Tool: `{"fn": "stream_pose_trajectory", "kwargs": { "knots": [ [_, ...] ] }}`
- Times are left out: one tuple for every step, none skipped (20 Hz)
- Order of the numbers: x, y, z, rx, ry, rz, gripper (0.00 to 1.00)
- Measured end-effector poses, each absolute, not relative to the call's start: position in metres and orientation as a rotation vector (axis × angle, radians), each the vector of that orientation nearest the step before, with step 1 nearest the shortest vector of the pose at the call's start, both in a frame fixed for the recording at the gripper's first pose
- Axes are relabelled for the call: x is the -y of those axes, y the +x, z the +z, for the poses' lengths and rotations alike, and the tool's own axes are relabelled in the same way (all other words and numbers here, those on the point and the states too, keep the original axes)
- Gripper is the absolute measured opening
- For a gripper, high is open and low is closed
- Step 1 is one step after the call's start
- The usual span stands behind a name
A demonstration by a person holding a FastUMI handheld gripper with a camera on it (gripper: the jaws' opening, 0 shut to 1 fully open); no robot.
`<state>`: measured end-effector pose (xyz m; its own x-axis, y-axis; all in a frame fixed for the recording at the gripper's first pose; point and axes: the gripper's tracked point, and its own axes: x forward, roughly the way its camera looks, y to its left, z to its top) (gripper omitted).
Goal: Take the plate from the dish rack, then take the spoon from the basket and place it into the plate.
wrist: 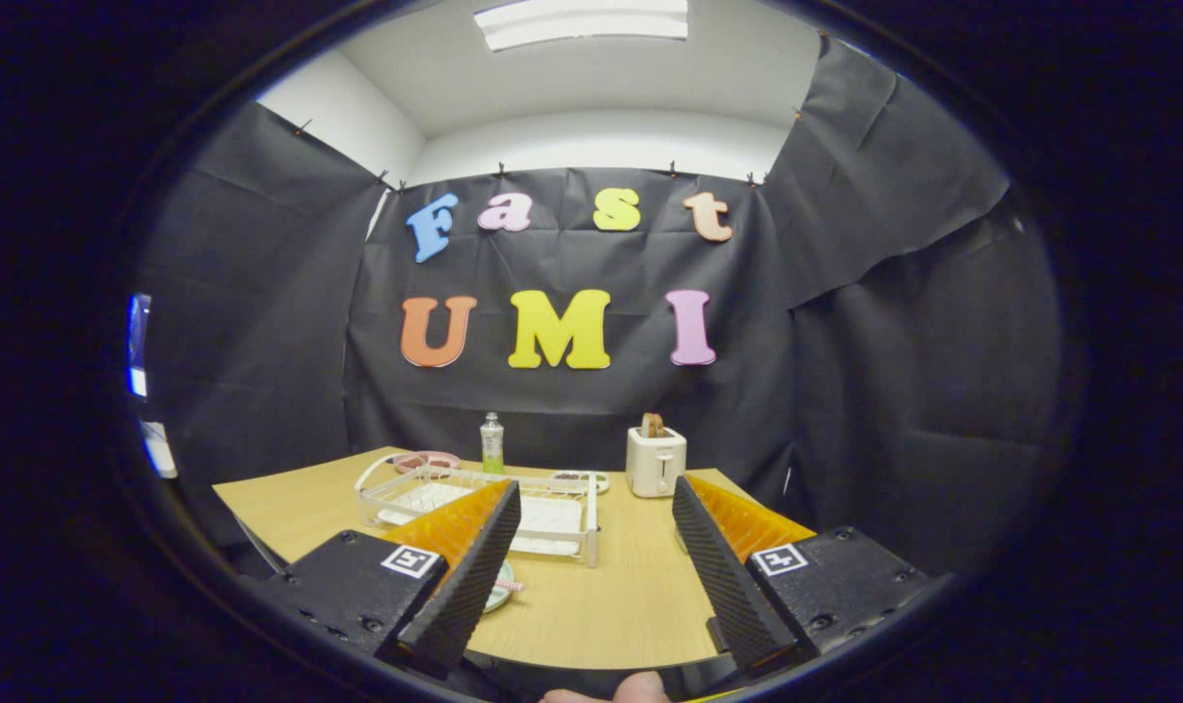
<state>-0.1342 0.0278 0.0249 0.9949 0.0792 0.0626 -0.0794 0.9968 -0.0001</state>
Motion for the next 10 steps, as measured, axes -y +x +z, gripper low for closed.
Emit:
{"fn": "stream_pose_trajectory", "kwargs": {
  "knots": [
    [-0.027,-0.137,0.025,0.069,-0.006,0.079,1.00],
    [-0.027,-0.140,0.027,0.083,-0.010,0.080,1.00],
    [-0.026,-0.143,0.028,0.093,-0.012,0.078,1.00],
    [-0.023,-0.145,0.029,0.102,-0.016,0.071,1.00],
    [-0.021,-0.145,0.029,0.105,-0.026,0.066,1.00],
    [-0.021,-0.147,0.029,0.103,-0.035,0.068,1.00],
    [-0.022,-0.149,0.030,0.108,-0.038,0.073,1.00],
    [-0.023,-0.151,0.033,0.113,-0.041,0.074,1.00],
    [-0.021,-0.150,0.031,0.111,-0.044,0.076,1.00],
    [-0.021,-0.150,0.029,0.104,-0.042,0.078,1.00]
  ]
}}
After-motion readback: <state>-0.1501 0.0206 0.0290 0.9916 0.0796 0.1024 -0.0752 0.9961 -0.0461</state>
